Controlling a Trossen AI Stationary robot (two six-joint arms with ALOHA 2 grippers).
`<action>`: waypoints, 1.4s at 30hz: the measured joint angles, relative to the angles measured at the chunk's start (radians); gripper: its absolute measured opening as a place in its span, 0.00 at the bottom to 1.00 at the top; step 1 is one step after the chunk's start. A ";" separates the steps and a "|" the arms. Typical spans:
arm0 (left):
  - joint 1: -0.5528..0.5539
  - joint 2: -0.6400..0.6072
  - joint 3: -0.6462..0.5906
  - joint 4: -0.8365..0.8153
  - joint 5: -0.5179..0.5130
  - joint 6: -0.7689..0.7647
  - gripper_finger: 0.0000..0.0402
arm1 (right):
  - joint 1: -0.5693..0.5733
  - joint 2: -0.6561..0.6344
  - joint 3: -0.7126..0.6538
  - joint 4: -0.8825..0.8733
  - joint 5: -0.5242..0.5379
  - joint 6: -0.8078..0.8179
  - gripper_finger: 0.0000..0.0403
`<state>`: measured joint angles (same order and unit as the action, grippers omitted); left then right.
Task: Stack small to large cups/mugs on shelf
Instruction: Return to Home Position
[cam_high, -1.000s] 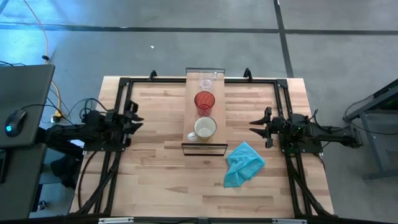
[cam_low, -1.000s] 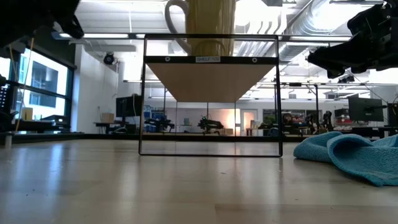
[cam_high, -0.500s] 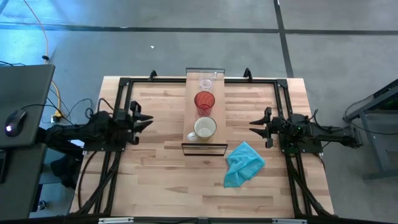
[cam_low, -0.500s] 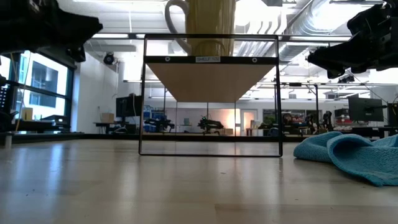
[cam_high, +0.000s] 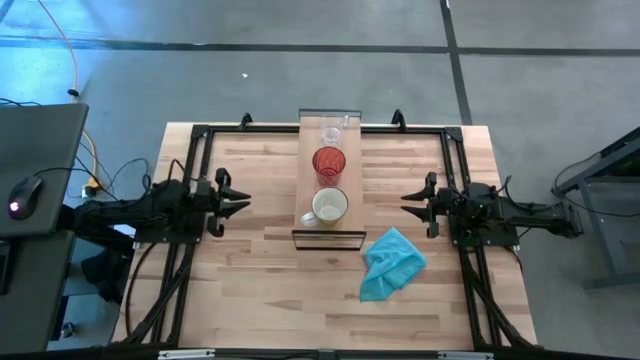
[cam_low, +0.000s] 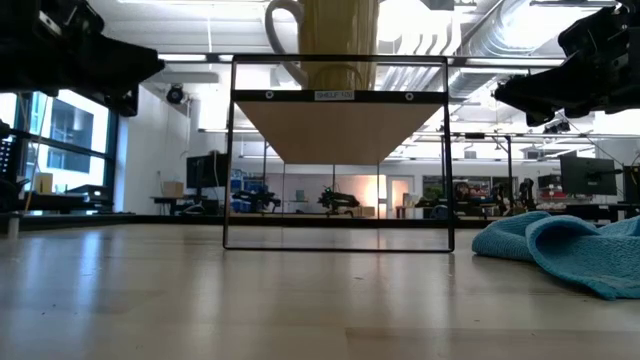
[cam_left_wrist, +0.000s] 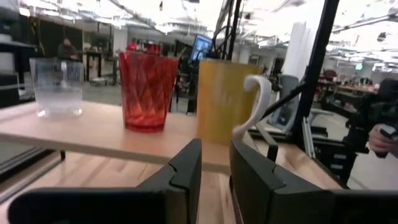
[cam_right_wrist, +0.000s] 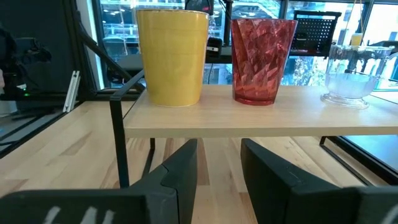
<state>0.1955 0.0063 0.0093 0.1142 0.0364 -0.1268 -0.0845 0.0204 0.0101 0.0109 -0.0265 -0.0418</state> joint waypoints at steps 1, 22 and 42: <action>0.000 0.000 0.000 -0.010 0.000 -0.002 0.18 | 0.000 0.000 0.000 0.000 0.000 0.000 0.29; 0.000 0.000 0.000 -0.105 -0.018 -0.013 0.18 | 0.000 0.000 0.000 0.000 0.000 0.000 0.29; 0.000 0.000 0.000 -0.104 -0.026 -0.011 0.18 | 0.000 0.000 0.000 0.000 -0.007 0.114 0.29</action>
<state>0.1959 0.0063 0.0097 0.0104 0.0105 -0.1383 -0.0845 0.0204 0.0101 0.0113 -0.0338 0.0726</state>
